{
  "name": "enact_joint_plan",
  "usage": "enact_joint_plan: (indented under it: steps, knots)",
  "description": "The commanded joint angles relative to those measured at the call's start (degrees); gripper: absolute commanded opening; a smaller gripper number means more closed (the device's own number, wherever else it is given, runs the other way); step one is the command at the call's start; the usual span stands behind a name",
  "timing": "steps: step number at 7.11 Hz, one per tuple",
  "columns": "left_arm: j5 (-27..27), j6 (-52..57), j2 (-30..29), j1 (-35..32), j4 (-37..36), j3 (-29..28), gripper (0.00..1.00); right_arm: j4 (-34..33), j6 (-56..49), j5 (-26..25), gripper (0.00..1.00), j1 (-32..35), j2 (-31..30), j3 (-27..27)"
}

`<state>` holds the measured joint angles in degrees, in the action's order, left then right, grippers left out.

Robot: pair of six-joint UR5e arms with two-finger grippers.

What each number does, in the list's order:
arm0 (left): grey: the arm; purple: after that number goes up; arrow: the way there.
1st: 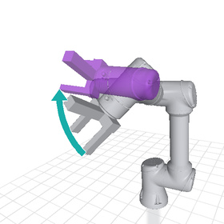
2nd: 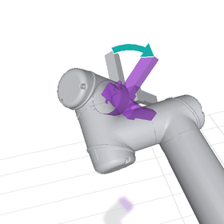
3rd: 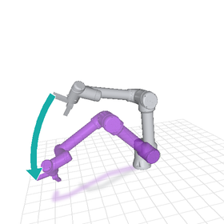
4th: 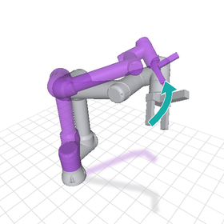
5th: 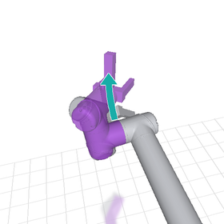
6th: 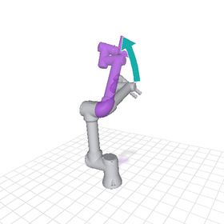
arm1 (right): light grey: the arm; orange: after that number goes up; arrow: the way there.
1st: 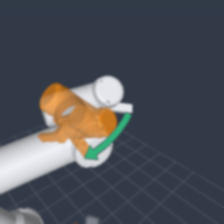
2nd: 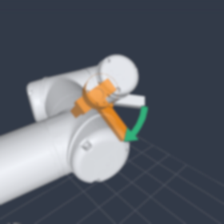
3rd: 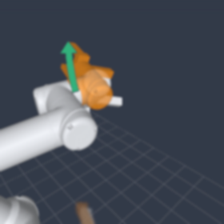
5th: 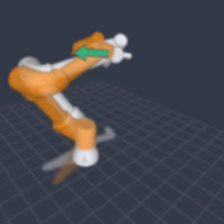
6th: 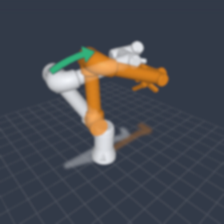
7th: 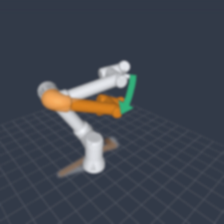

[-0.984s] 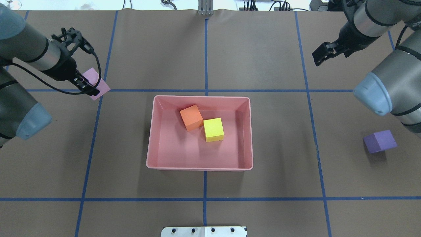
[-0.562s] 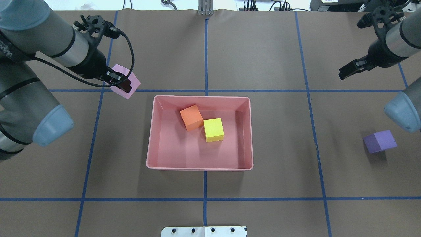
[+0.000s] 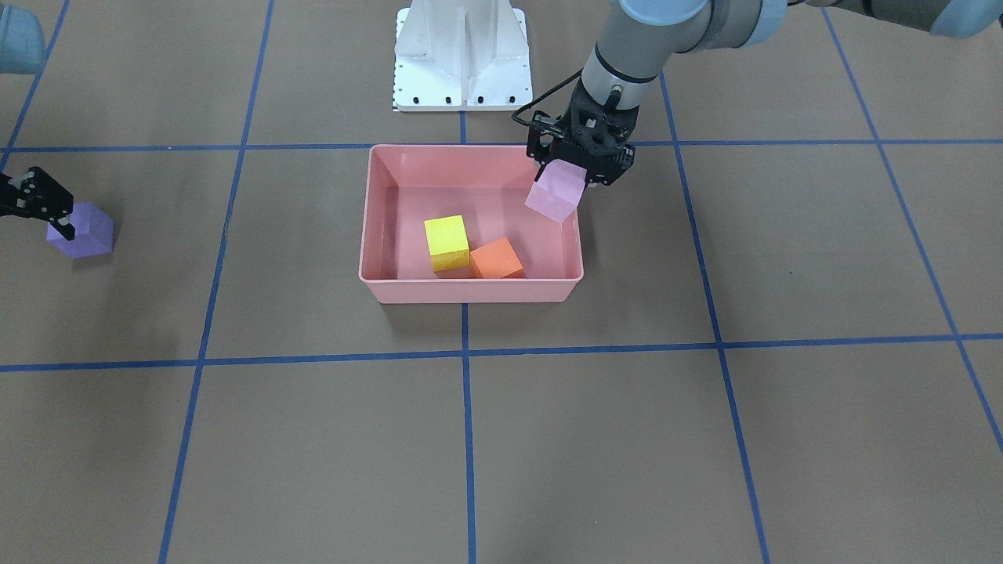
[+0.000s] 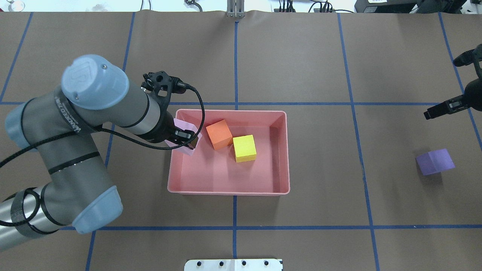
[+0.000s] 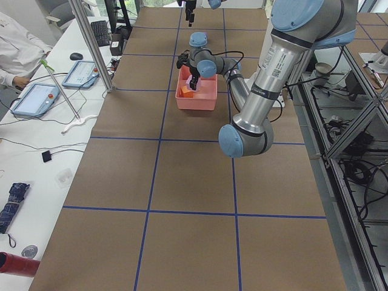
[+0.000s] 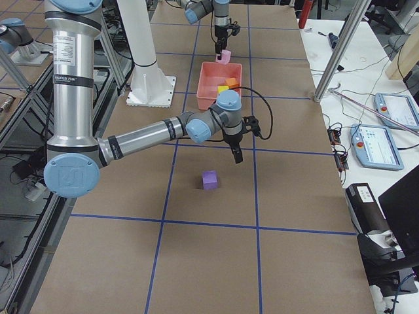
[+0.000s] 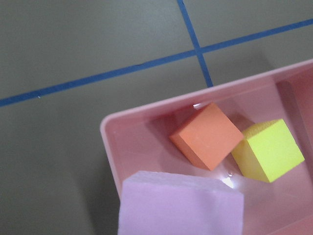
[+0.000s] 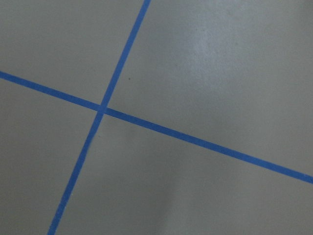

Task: Place blocks into pink bin with both arms
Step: 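Release the pink cube into the bin while the right gripper moves to the purple cube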

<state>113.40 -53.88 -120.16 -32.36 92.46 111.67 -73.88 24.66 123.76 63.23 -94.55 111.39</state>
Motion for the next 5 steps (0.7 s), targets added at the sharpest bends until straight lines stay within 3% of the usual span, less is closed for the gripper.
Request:
enact_joint_plan:
  steps: [1, 3, 5]
  knots:
    - [-7.30, -5.25, -0.86, 6.06, -0.26, 0.65, 1.00, 0.32, 3.26, -0.18, 1.00, 0.05, -4.65, 3.28]
    - [-5.39, 9.48, -0.69, 1.20, -14.78, 8.53, 1.00, 4.85, 4.43, -0.19, 1.00, -0.12, -7.64, 3.75]
    - [-4.86, 19.82, 2.72, -6.72, -15.56, 8.04, 1.00, 6.20, 7.48, -0.79, 1.00, -2.65, -8.45, 2.95]
